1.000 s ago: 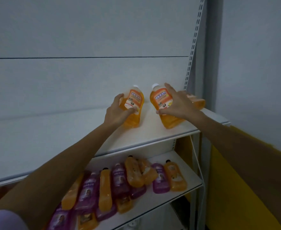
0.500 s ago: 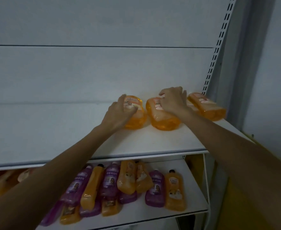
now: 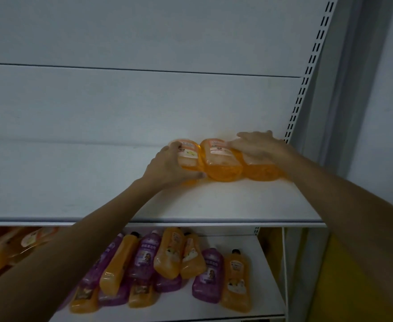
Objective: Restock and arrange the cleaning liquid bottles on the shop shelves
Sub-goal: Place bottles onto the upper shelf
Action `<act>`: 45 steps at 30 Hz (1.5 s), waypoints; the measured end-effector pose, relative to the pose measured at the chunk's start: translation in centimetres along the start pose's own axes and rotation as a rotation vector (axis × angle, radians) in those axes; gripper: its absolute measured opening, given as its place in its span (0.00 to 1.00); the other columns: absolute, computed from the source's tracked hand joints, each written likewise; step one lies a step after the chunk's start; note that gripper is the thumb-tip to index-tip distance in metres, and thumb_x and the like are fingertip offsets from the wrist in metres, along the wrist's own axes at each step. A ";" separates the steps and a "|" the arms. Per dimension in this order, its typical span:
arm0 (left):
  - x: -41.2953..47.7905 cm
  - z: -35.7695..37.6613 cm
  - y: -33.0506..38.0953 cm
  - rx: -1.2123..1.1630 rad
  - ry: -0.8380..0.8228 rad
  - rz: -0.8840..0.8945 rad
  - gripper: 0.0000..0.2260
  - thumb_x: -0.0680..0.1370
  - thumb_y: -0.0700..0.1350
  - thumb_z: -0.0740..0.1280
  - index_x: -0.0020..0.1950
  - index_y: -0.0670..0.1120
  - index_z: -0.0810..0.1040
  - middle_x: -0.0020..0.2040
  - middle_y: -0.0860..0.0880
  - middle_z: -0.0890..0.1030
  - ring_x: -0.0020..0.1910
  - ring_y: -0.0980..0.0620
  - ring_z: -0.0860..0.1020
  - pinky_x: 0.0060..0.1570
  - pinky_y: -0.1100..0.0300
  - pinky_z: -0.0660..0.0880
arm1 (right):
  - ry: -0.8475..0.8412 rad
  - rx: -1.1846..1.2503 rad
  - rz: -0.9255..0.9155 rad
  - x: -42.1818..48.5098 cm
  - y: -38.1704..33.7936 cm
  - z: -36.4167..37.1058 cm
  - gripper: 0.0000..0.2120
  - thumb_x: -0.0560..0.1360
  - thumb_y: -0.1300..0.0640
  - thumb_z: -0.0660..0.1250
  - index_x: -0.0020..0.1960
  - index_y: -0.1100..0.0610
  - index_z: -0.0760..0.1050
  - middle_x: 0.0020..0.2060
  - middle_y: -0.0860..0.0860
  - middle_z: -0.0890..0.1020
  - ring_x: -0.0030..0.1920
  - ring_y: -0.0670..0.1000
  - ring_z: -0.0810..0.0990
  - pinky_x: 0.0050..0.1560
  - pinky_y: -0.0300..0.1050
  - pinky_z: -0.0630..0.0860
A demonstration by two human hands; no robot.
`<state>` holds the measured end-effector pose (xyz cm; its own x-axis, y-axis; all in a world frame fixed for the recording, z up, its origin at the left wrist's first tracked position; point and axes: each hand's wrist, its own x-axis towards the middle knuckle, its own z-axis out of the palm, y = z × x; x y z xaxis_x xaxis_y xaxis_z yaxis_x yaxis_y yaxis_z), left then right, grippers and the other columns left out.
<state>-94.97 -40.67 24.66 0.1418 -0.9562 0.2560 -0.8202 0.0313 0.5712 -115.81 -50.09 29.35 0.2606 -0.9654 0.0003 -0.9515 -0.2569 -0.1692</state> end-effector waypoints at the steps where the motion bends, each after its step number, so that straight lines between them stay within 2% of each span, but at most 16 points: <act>1: 0.2 0.0 0.1 -0.001 0.003 -0.013 0.42 0.64 0.59 0.76 0.72 0.47 0.61 0.69 0.47 0.69 0.65 0.47 0.70 0.60 0.54 0.70 | -0.016 -0.029 -0.019 -0.4 0.4 0.3 0.35 0.73 0.28 0.48 0.74 0.45 0.61 0.74 0.55 0.63 0.73 0.62 0.56 0.70 0.63 0.50; 3: 0.7 0.0 0.1 0.010 0.002 -0.034 0.43 0.64 0.60 0.76 0.72 0.47 0.61 0.69 0.47 0.69 0.65 0.47 0.70 0.60 0.54 0.69 | -0.003 -0.046 -0.042 -0.7 0.4 0.9 0.32 0.76 0.30 0.44 0.71 0.46 0.64 0.71 0.54 0.67 0.71 0.62 0.61 0.70 0.63 0.52; 6: 1.2 0.0 0.1 -0.003 0.008 -0.063 0.43 0.62 0.62 0.76 0.71 0.49 0.62 0.68 0.48 0.71 0.64 0.47 0.71 0.62 0.52 0.70 | -0.008 -0.010 -0.020 0.1 0.0 1.3 0.34 0.72 0.26 0.45 0.71 0.42 0.64 0.72 0.54 0.66 0.72 0.64 0.59 0.68 0.71 0.52; 8: 1.3 -0.2 0.0 -0.001 0.000 -0.086 0.47 0.58 0.69 0.73 0.71 0.50 0.62 0.68 0.48 0.71 0.64 0.46 0.71 0.63 0.48 0.71 | 0.009 0.009 -0.010 0.2 0.0 1.6 0.36 0.71 0.24 0.45 0.71 0.42 0.64 0.72 0.54 0.66 0.72 0.64 0.59 0.68 0.71 0.53; 10: 1.2 -0.2 -0.1 0.092 0.015 -0.094 0.50 0.56 0.73 0.70 0.72 0.51 0.61 0.71 0.46 0.67 0.68 0.42 0.67 0.65 0.43 0.68 | 0.028 0.036 -0.013 0.2 0.2 1.9 0.36 0.70 0.24 0.46 0.70 0.41 0.65 0.71 0.54 0.67 0.71 0.64 0.61 0.68 0.69 0.54; 13: 0.3 -0.1 0.3 0.214 0.093 -0.010 0.43 0.65 0.65 0.72 0.73 0.50 0.59 0.73 0.44 0.60 0.72 0.41 0.59 0.67 0.44 0.61 | 0.060 0.027 -0.004 0.1 0.1 1.7 0.36 0.71 0.26 0.48 0.71 0.44 0.64 0.70 0.56 0.68 0.70 0.65 0.61 0.68 0.67 0.57; 16: -0.8 -0.9 0.1 0.192 0.141 0.132 0.35 0.69 0.60 0.71 0.72 0.49 0.64 0.71 0.45 0.65 0.70 0.44 0.62 0.66 0.49 0.62 | 0.196 0.098 -0.033 -0.2 -1.5 1.5 0.34 0.74 0.33 0.57 0.74 0.51 0.62 0.71 0.56 0.67 0.71 0.62 0.60 0.70 0.65 0.56; 18: -1.6 -2.2 -0.8 0.159 0.186 0.201 0.28 0.71 0.55 0.71 0.68 0.47 0.71 0.68 0.44 0.70 0.67 0.44 0.66 0.64 0.51 0.64 | 0.285 0.247 -0.140 -0.4 -3.6 1.3 0.32 0.74 0.38 0.63 0.73 0.52 0.63 0.71 0.55 0.68 0.72 0.59 0.62 0.71 0.60 0.59; 20: -2.7 -3.8 -2.2 0.160 0.236 0.220 0.21 0.73 0.52 0.70 0.63 0.45 0.75 0.65 0.44 0.73 0.64 0.44 0.69 0.62 0.53 0.65 | 0.327 0.350 -0.275 -0.7 -6.6 1.1 0.31 0.74 0.44 0.66 0.73 0.53 0.64 0.71 0.53 0.69 0.72 0.55 0.63 0.71 0.53 0.62; 22: -4.4 -5.8 -4.2 0.198 0.263 0.203 0.19 0.74 0.50 0.70 0.63 0.45 0.76 0.65 0.44 0.74 0.64 0.45 0.69 0.62 0.55 0.65 | 0.344 0.396 -0.377 -1.2 -10.5 1.3 0.29 0.74 0.48 0.67 0.73 0.53 0.65 0.71 0.51 0.69 0.72 0.53 0.64 0.69 0.48 0.62; 28: -12.8 -14.1 -13.0 0.263 0.315 0.010 0.18 0.75 0.47 0.69 0.63 0.44 0.76 0.65 0.43 0.74 0.65 0.45 0.71 0.63 0.57 0.64 | 0.290 0.487 -0.591 -4.5 -24.6 3.9 0.28 0.75 0.52 0.66 0.73 0.55 0.65 0.71 0.51 0.69 0.72 0.53 0.64 0.69 0.45 0.61; 33: -22.0 -21.8 -19.8 0.273 0.427 -0.179 0.15 0.75 0.43 0.68 0.61 0.43 0.77 0.62 0.43 0.76 0.62 0.45 0.73 0.60 0.57 0.66 | 0.191 0.530 -0.786 -10.1 -37.4 7.1 0.27 0.75 0.54 0.66 0.72 0.55 0.65 0.69 0.52 0.70 0.70 0.53 0.64 0.68 0.48 0.63; 36: -27.3 -24.8 -23.4 0.275 0.501 -0.272 0.14 0.74 0.42 0.69 0.59 0.41 0.78 0.57 0.43 0.78 0.52 0.45 0.77 0.50 0.62 0.67 | 0.178 0.582 -0.893 -14.0 -44.3 9.5 0.24 0.75 0.56 0.65 0.70 0.55 0.68 0.64 0.53 0.75 0.64 0.53 0.70 0.63 0.49 0.69; 39: -32.4 -26.6 -26.5 0.302 0.515 -0.345 0.13 0.75 0.43 0.69 0.57 0.41 0.79 0.54 0.43 0.79 0.45 0.50 0.76 0.44 0.63 0.66 | 0.165 0.622 -0.969 -17.8 -50.0 12.4 0.20 0.75 0.58 0.65 0.66 0.56 0.72 0.55 0.52 0.78 0.51 0.49 0.74 0.54 0.47 0.73; 42: -36.8 -28.0 -29.7 0.286 0.508 -0.387 0.11 0.74 0.39 0.69 0.55 0.39 0.80 0.53 0.41 0.80 0.46 0.48 0.77 0.44 0.63 0.67 | 0.097 0.651 -1.011 -20.7 -54.3 15.7 0.18 0.74 0.60 0.65 0.63 0.58 0.74 0.52 0.53 0.79 0.44 0.48 0.72 0.51 0.46 0.73; 45: -39.8 -29.0 -32.8 0.259 0.504 -0.467 0.12 0.74 0.41 0.69 0.57 0.40 0.79 0.55 0.42 0.79 0.51 0.46 0.78 0.50 0.57 0.73 | -0.025 0.629 -0.982 -22.5 -57.0 19.3 0.19 0.73 0.58 0.66 0.63 0.56 0.74 0.53 0.53 0.80 0.50 0.52 0.78 0.51 0.44 0.73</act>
<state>-57.65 4.81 18.36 0.6953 -0.6010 0.3943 -0.7077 -0.4765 0.5217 -64.29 -12.89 19.99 0.8499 -0.3606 0.3841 -0.0920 -0.8194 -0.5657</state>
